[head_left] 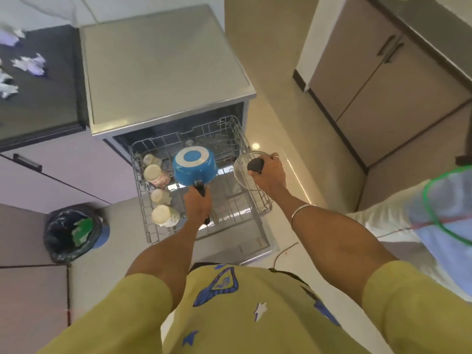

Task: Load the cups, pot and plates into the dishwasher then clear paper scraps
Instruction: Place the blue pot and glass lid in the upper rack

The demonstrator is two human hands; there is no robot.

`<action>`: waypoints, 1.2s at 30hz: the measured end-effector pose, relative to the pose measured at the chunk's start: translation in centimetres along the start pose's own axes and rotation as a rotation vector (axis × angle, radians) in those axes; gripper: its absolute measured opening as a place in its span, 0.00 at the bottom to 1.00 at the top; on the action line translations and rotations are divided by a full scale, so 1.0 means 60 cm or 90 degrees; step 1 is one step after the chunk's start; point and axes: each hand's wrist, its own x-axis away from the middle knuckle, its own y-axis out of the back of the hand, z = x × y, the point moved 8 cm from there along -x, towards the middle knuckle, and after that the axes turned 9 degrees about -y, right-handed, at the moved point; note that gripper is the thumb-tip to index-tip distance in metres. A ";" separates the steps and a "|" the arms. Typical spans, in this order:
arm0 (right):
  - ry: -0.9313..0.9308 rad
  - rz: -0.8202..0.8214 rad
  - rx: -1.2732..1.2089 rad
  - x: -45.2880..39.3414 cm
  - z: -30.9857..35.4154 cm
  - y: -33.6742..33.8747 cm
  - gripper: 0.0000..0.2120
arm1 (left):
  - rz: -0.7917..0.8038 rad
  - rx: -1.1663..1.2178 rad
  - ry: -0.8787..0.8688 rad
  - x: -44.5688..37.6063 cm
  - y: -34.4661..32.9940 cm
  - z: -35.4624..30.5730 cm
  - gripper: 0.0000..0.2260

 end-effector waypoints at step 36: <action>0.097 0.275 0.025 -0.189 -0.078 -0.327 0.23 | 0.131 -0.274 -0.043 -0.333 -0.202 0.119 0.15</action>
